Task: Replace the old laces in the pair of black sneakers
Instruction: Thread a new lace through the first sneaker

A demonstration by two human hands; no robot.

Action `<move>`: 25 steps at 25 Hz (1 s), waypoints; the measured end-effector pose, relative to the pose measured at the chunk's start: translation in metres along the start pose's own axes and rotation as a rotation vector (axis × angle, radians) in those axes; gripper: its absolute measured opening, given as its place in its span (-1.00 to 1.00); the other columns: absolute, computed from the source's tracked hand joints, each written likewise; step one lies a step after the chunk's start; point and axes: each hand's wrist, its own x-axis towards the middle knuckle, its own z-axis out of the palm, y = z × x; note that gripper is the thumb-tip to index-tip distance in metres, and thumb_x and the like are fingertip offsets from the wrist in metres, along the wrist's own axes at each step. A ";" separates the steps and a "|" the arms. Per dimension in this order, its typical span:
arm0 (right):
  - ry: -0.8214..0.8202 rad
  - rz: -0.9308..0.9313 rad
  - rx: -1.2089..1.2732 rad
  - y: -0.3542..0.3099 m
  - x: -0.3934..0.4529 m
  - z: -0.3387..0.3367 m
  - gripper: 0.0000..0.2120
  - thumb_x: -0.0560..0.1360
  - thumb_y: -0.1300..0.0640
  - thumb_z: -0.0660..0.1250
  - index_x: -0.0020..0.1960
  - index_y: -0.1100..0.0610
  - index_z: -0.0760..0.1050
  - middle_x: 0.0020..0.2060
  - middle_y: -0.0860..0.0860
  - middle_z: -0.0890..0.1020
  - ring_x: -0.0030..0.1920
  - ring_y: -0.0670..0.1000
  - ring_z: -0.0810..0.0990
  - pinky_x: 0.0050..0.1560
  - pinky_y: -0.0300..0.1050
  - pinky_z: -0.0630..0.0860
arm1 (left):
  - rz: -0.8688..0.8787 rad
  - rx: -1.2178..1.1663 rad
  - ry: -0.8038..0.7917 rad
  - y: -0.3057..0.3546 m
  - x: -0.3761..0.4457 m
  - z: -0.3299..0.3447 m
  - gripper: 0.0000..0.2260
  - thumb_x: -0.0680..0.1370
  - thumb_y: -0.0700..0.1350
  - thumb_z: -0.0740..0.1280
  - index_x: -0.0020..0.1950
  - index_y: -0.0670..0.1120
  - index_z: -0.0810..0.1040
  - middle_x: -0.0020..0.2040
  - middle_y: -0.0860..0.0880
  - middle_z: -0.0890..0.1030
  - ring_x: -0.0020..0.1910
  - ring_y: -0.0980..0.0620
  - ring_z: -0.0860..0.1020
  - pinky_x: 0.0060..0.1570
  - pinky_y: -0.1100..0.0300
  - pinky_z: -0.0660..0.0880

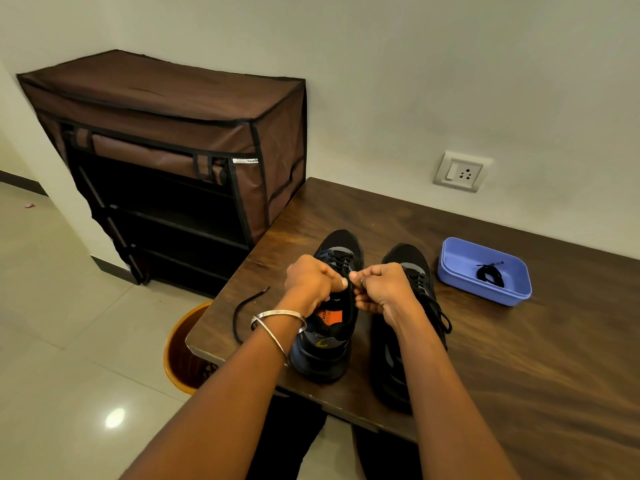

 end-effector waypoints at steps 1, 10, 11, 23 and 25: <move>0.029 0.016 0.000 -0.001 0.004 0.000 -0.77 0.56 0.26 0.35 -0.27 0.23 0.55 -0.39 0.11 0.55 -0.47 0.01 0.49 -0.47 -0.18 0.52 | 0.072 0.079 -0.007 -0.001 0.001 -0.004 -0.81 0.31 -0.11 0.60 -0.28 0.04 0.60 -0.24 -0.01 0.62 -0.34 0.06 0.55 -0.26 0.18 0.54; 0.212 -0.165 0.383 -0.038 -0.008 -0.041 -0.78 0.63 0.27 0.10 -0.13 0.17 0.45 -0.18 0.12 0.66 -0.13 0.09 0.70 0.01 0.06 0.58 | 0.319 0.790 0.042 0.005 -0.006 -0.032 -0.47 0.29 0.16 0.55 0.22 0.27 0.48 0.20 0.07 0.55 0.18 -0.06 0.52 0.23 -0.11 0.27; 0.181 -0.166 0.616 -0.042 -0.014 -0.051 -0.76 0.64 0.28 0.07 -0.13 0.15 0.43 -0.25 0.11 0.64 -0.23 0.07 0.69 -0.01 0.03 0.58 | 0.349 0.830 0.070 0.006 -0.007 -0.035 -0.50 0.30 0.18 0.53 0.20 0.27 0.49 0.16 0.09 0.56 0.15 -0.04 0.53 0.23 -0.12 0.21; -0.016 -0.253 -0.766 -0.029 -0.014 -0.022 -0.89 0.49 0.23 0.43 -0.08 0.29 0.62 -0.08 0.15 0.67 -0.01 0.12 0.61 -0.03 -0.08 0.53 | 0.559 0.981 0.170 0.007 -0.005 -0.020 -0.53 0.34 0.27 0.46 0.23 0.30 0.49 0.24 0.06 0.38 0.34 -0.09 0.21 0.29 -0.19 0.12; 0.046 -0.250 -0.652 -0.033 -0.013 -0.032 -0.83 0.49 0.26 0.39 -0.24 0.31 0.51 -0.18 0.15 0.64 -0.08 0.16 0.59 -0.06 0.00 0.54 | 0.538 0.966 0.171 0.005 -0.004 -0.019 -0.49 0.34 0.27 0.45 0.27 0.30 0.47 0.27 0.05 0.36 0.35 -0.10 0.19 0.31 -0.21 0.09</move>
